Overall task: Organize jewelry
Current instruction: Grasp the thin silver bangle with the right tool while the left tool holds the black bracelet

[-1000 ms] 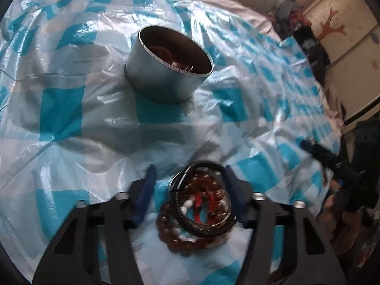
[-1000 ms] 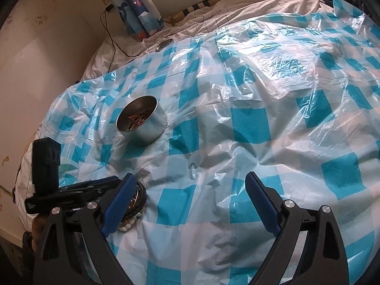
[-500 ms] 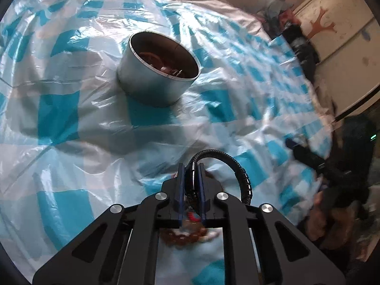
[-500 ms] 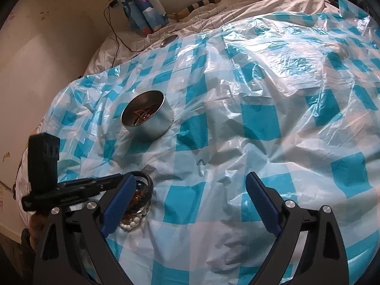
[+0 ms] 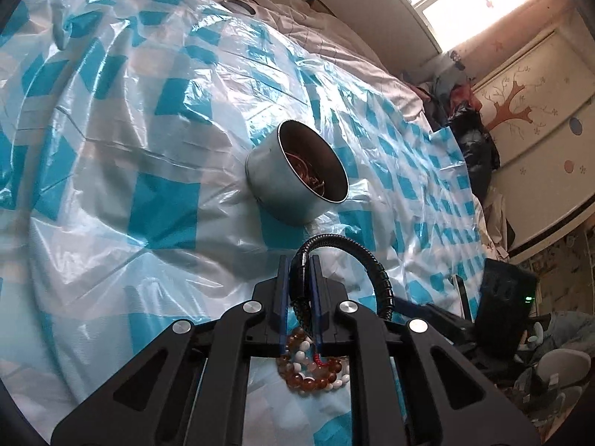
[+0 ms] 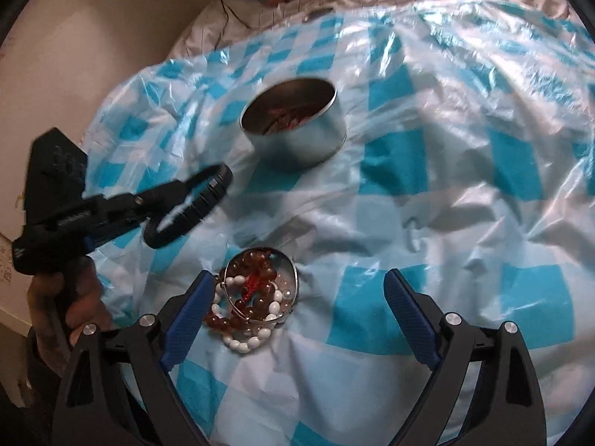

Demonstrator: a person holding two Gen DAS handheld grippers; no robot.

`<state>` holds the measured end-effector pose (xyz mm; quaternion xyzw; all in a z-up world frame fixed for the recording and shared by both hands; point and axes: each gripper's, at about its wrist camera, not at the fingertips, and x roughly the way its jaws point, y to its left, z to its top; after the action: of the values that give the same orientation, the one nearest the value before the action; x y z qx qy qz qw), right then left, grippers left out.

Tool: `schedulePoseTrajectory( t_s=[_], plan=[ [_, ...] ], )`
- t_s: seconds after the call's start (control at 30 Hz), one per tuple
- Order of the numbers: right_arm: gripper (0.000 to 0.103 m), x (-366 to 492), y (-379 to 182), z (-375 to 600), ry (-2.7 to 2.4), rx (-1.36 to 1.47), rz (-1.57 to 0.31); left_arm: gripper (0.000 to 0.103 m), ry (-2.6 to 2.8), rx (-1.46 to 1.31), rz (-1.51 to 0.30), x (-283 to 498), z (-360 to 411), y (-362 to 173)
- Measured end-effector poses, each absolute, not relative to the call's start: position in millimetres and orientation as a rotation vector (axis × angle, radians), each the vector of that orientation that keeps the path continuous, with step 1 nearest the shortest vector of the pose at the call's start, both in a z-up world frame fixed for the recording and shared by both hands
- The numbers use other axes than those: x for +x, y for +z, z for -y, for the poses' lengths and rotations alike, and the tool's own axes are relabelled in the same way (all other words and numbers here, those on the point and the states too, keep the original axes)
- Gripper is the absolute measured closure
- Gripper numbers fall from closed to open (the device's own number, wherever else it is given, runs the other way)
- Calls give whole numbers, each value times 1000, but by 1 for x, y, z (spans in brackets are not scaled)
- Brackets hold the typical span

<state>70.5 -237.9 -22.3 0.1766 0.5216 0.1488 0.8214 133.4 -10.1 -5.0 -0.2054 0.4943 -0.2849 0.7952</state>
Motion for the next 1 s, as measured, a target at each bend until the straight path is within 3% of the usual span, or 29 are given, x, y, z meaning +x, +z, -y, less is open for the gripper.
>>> schedulePoseTrajectory(
  t_s=[0.07, 0.17, 0.33, 0.5, 0.63, 0.8, 1.0],
  plan=[
    [39, 73, -28, 237, 302, 367, -1136, 94, -614, -445, -1058, 132, 8, -4],
    [53, 76, -32, 235, 270, 314, -1160, 94, -615, -451, -1054, 132, 5, -2],
    [56, 71, -31, 209, 249, 76, -1156, 94, -614, -459, -1047, 131, 0, -1],
    [69, 63, -31, 187, 258, -106, -1119, 94, -616, -457, -1049, 131, 0, -2],
    [95, 60, -31, 187, 251, -134, -1120, 94, -613, -456, -1049, 131, 0, -1],
    [99, 70, -28, 218, 303, 135, -1139, 94, -615, -455, -1048, 131, 0, -2],
    [99, 71, -23, 223, 304, 186, -1137, 94, -612, -455, -1049, 131, 0, -2]
  ],
)
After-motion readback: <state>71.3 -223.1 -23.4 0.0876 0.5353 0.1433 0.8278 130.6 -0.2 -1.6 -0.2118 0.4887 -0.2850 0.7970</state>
